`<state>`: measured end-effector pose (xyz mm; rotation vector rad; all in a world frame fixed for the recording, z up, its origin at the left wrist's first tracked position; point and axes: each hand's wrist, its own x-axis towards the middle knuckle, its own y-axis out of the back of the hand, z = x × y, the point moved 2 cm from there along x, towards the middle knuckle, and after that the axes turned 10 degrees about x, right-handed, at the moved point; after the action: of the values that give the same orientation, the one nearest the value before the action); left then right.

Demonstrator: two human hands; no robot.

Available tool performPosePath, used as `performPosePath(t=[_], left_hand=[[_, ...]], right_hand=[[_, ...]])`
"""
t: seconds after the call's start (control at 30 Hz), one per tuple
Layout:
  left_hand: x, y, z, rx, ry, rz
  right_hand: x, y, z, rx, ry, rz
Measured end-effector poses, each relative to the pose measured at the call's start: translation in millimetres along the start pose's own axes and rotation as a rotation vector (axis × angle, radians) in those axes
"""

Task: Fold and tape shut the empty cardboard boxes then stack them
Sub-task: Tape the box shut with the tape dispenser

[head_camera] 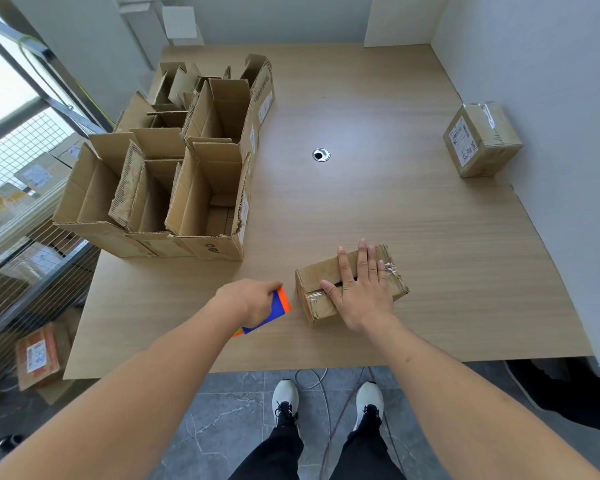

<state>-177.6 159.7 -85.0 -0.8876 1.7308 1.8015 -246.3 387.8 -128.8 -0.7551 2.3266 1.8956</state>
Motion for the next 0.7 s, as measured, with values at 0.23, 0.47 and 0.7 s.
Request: performPosePath(t=[0.23,0.47,0.7], left_hand=[[-10.0,-1.3,-25.7,-0.177,0.007,0.227],[-17.4,11.3,-35.3,-0.307,-0.071,0.417],[-23.7,26.8,-29.8,-0.385,-0.150,0.566]], right_hand=[[-10.3,0.9,-20.0,-0.039,0.082,0.158],[-22.3,-15.5,-52.4,0.013,0.118,0.192],[-11.7,12.9,-38.3,0.158,0.485,-0.077]])
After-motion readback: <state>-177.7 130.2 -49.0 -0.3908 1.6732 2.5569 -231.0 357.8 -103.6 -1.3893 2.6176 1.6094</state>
